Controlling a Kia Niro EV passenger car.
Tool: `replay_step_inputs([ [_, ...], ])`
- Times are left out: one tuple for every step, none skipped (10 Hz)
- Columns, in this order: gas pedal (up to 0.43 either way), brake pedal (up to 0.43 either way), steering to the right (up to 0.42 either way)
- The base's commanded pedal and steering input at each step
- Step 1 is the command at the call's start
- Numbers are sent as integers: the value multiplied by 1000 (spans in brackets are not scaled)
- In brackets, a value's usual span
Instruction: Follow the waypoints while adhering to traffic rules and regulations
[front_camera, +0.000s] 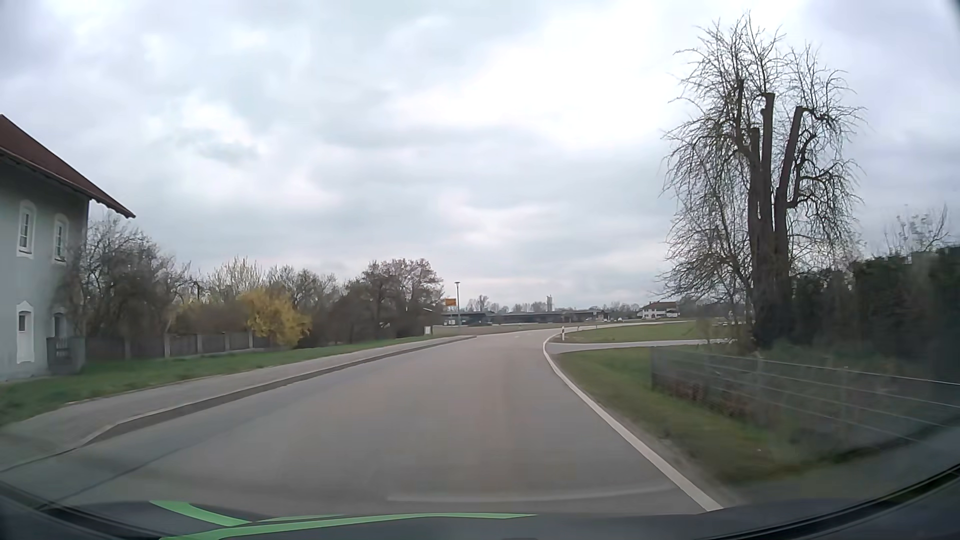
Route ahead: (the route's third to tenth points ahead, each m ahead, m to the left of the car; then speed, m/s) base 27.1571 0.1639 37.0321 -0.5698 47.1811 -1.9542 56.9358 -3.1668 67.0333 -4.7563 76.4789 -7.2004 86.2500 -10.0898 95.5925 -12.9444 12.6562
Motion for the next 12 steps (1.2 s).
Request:
replay_step_inputs([
  [157,0,19],
  [157,0,19],
  [157,0,18],
  [157,0,18],
  [157,0,18],
  [157,0,17],
  [157,0,17],
  [157,0,16],
  [157,0,15],
  [157,0,15],
  [157,0,15],
  [157,0,15],
])
